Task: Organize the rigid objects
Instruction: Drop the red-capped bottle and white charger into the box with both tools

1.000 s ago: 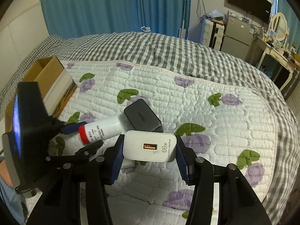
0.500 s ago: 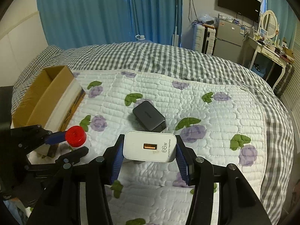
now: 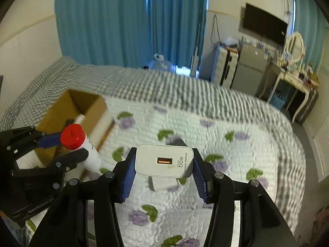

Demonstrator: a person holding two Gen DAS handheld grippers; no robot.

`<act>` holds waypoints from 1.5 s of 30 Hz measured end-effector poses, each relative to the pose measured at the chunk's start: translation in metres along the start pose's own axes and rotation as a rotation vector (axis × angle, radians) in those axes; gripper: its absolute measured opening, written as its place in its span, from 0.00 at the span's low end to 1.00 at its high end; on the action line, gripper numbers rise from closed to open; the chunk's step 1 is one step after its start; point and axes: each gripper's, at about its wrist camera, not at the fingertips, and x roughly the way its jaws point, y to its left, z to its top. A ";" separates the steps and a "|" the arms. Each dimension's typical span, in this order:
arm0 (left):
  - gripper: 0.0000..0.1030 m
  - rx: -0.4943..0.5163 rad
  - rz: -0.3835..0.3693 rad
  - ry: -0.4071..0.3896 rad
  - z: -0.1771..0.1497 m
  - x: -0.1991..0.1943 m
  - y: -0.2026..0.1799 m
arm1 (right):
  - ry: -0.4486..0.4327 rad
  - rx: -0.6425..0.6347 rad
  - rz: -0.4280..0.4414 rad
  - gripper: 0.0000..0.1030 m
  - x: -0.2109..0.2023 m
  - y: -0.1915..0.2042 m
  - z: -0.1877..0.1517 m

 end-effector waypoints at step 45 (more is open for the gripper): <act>0.51 -0.167 0.143 0.175 -0.069 0.069 0.169 | 0.074 -0.229 0.128 0.59 0.152 0.218 0.055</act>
